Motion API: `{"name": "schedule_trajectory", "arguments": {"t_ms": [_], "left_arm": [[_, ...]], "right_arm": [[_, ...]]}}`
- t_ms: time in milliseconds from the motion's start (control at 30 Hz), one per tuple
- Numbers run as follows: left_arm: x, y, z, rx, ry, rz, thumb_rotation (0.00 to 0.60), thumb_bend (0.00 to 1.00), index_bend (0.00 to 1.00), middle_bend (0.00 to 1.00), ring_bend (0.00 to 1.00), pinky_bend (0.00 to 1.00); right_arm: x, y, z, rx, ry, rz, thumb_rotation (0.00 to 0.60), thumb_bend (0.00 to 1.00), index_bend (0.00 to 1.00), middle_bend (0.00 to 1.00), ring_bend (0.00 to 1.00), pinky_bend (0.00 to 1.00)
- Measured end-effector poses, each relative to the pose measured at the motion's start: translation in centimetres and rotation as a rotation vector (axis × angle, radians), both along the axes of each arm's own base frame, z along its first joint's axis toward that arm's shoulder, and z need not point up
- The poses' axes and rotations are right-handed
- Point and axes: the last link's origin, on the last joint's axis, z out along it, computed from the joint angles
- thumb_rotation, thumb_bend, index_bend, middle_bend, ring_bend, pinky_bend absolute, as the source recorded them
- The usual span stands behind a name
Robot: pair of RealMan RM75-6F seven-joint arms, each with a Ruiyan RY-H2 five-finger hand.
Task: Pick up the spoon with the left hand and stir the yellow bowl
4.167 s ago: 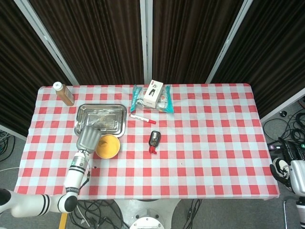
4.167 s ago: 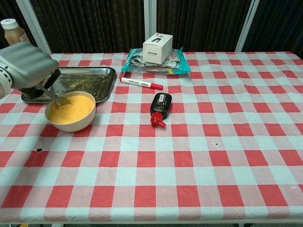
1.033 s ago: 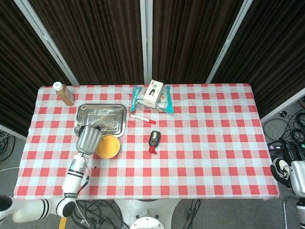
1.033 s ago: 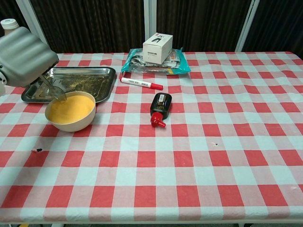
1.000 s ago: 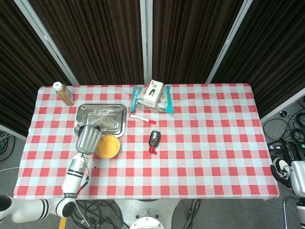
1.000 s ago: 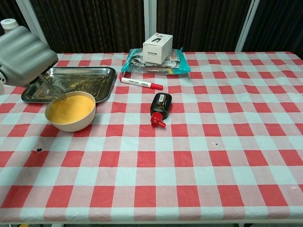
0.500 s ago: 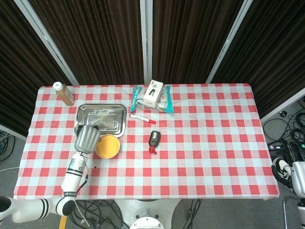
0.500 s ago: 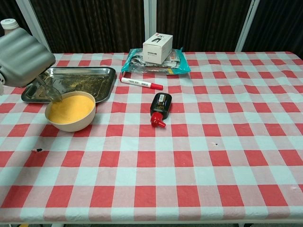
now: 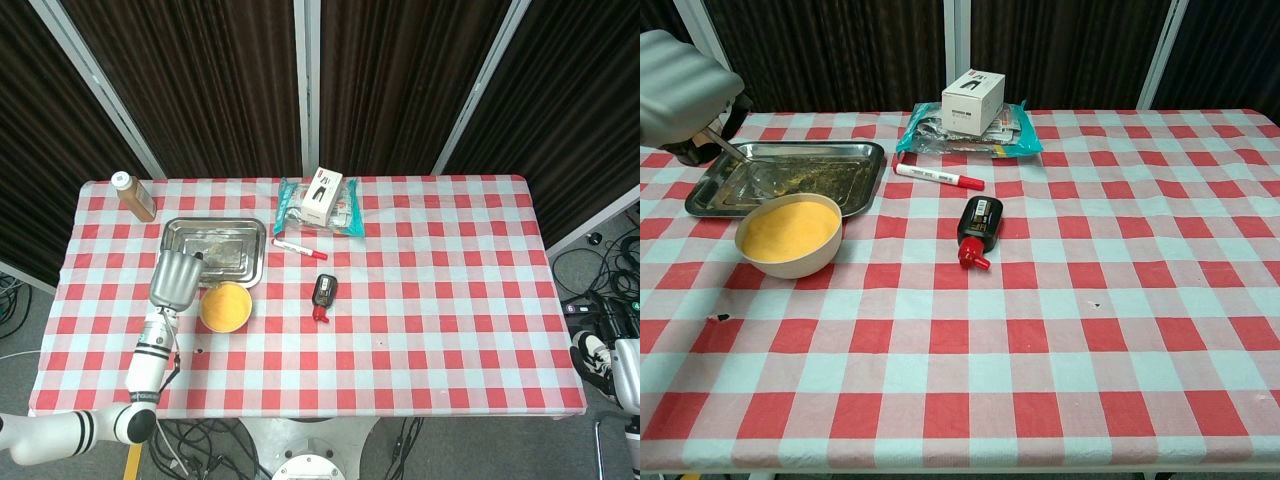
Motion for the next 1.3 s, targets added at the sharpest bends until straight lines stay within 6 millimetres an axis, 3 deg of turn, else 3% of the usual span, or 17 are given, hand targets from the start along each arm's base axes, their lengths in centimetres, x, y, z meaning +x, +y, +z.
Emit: {"name": "schedule_trajectory", "arguments": {"t_ms": [233,533,633,800,900,1133,1300], "left_arm": [[-1.2,3.3,0.5,-0.075,-0.332,0.214,0.600,0.42,0.67,0.92,0.93,1.00],[-4.2,7.5,0.0,-0.110,-0.584,0.456,0.600,0.34,0.47,0.86,0.89,1.00],[-4.6,8.5,0.0,-0.090,-0.603,0.472,0.600,0.29,0.41,0.81,0.85,1.00],[-4.7,8.7,-0.1,-0.082,-0.639,0.486,0.600,0.24,0.30,0.66,0.67,0.99],[-4.8,8.4,0.8,-0.052,-0.657,0.460,0.600,0.23,0.30,0.58,0.57,0.90],[-6.3,5.3,4.5,0.019,-0.687,0.326,0.600,0.22,0.29,0.36,0.29,0.45],[-8.4,1.2,6.8,0.040,-0.610,0.220,0.600,0.15,0.28,0.31,0.23,0.33]], "right_arm": [[-0.2,0.0,0.0,0.000,0.001,-0.011,0.600,0.29,0.07,0.38,0.12,0.22],[-0.2,-0.4,-0.1,0.006,0.006,-0.016,0.600,0.29,0.07,0.38,0.12,0.22],[-0.2,-0.3,0.0,0.004,0.007,-0.019,0.600,0.29,0.07,0.38,0.12,0.22],[-0.2,-0.3,0.0,0.002,0.007,-0.018,0.600,0.29,0.07,0.38,0.12,0.22],[-0.3,-0.3,0.2,0.003,0.010,-0.021,0.600,0.29,0.07,0.38,0.12,0.22],[-0.2,-0.4,-0.1,0.037,0.009,-0.027,0.600,0.29,0.07,0.31,0.12,0.22],[0.0,-0.5,-0.4,0.067,-0.005,-0.011,0.600,0.25,0.07,0.23,0.05,0.16]]}}
